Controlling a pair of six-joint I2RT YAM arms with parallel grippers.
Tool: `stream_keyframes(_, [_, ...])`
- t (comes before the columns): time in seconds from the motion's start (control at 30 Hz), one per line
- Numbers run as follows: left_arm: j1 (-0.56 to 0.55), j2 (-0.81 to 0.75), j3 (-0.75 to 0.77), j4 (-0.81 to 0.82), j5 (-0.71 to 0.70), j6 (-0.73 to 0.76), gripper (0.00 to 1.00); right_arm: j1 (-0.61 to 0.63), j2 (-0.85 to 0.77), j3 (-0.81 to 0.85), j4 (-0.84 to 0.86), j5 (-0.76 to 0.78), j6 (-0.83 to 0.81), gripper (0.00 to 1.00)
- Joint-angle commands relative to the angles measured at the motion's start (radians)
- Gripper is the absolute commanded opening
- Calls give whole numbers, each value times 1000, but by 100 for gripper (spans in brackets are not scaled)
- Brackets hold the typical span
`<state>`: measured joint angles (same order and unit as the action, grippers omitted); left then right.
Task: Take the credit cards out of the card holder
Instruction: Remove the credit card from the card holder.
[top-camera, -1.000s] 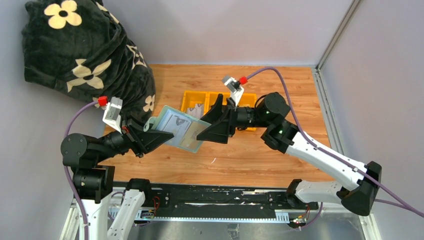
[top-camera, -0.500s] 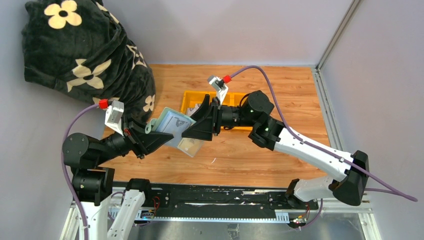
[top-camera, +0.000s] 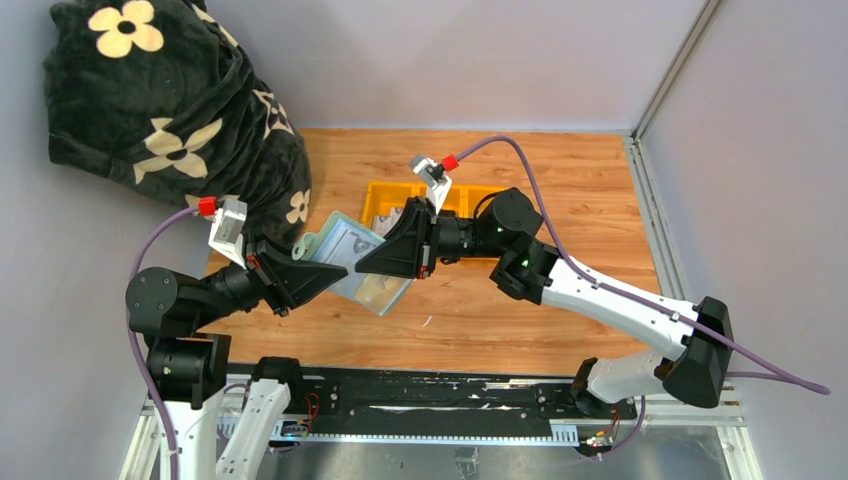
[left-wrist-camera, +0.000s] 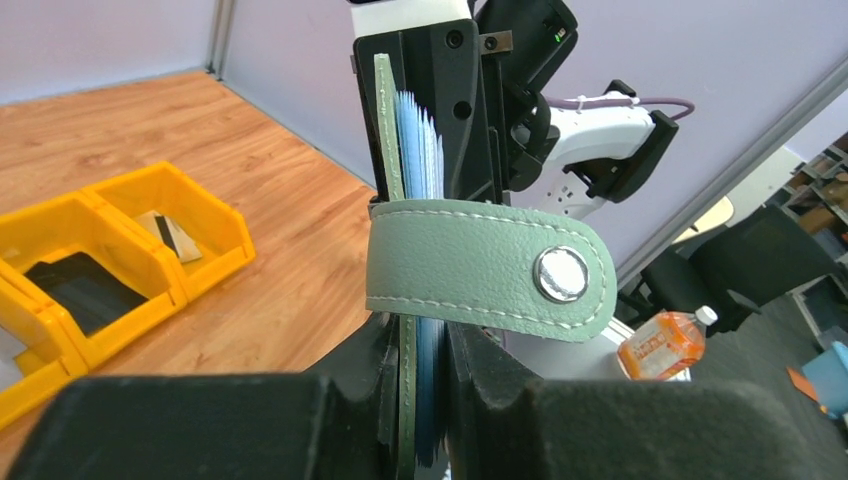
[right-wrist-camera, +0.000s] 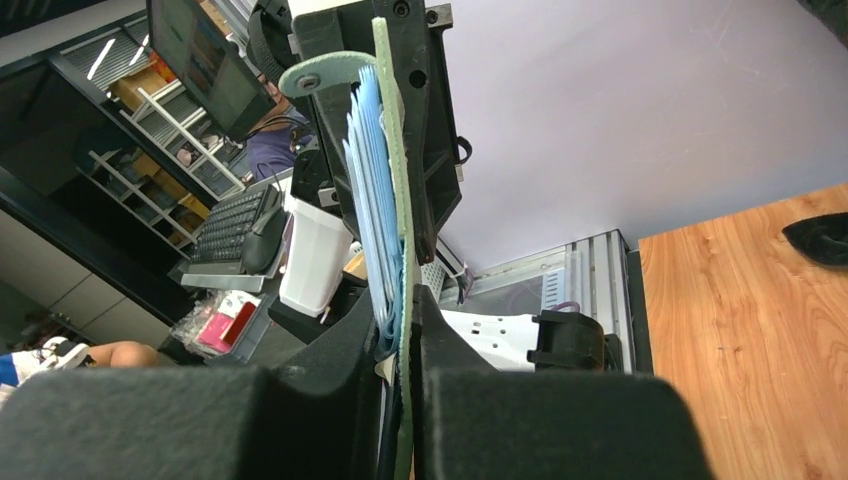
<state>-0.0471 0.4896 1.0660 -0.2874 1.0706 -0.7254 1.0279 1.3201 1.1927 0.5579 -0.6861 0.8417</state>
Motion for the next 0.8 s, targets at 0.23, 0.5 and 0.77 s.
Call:
stream_keyframes(0.23, [-7,-32,21,154,73,-144,20,11,-47,-65,60,66,-35,0])
stream_keyframes(0.5, [-7,13,34,228,103,-259,32,9,-58,-75,54,64,-39,0])
stream_keyframes(0.77, [-7,68,47,228,114,-322,35,8,-74,-84,38,65,-53,0])
